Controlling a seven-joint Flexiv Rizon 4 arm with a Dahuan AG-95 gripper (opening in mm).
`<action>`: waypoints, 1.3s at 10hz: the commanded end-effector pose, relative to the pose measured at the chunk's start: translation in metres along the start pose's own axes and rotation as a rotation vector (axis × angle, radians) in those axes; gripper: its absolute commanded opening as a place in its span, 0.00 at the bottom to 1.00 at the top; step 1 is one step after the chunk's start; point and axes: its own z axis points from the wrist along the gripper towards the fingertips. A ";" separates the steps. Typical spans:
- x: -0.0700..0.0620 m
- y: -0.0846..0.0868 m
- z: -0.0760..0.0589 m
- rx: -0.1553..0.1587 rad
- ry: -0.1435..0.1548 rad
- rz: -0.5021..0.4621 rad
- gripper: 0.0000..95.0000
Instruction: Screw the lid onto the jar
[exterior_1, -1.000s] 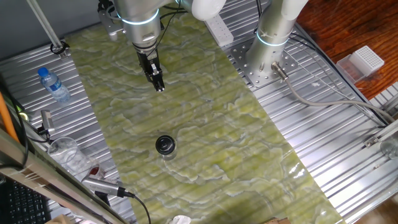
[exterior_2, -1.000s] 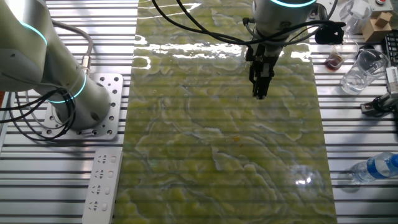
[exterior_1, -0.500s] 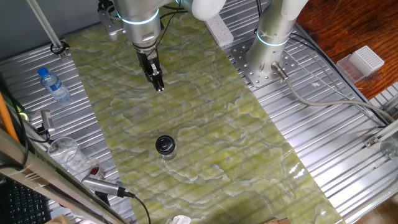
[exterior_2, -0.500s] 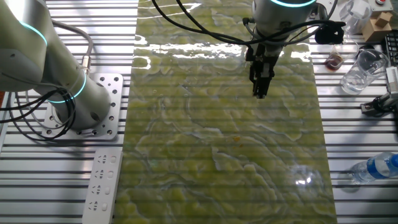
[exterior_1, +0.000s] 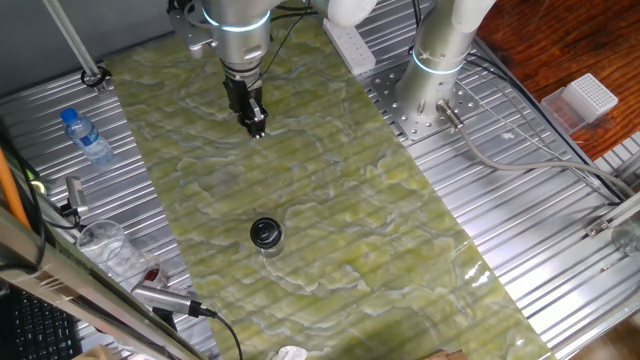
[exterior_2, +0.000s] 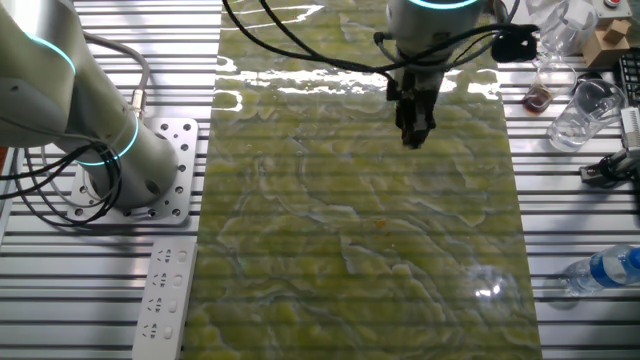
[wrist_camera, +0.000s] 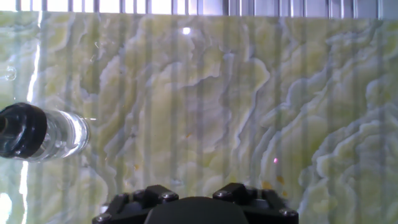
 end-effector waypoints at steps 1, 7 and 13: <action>-0.002 0.000 0.001 -0.011 0.033 0.023 0.00; -0.002 -0.001 0.001 -0.011 0.043 -0.001 0.00; -0.001 -0.001 0.000 -0.021 0.077 -0.102 0.00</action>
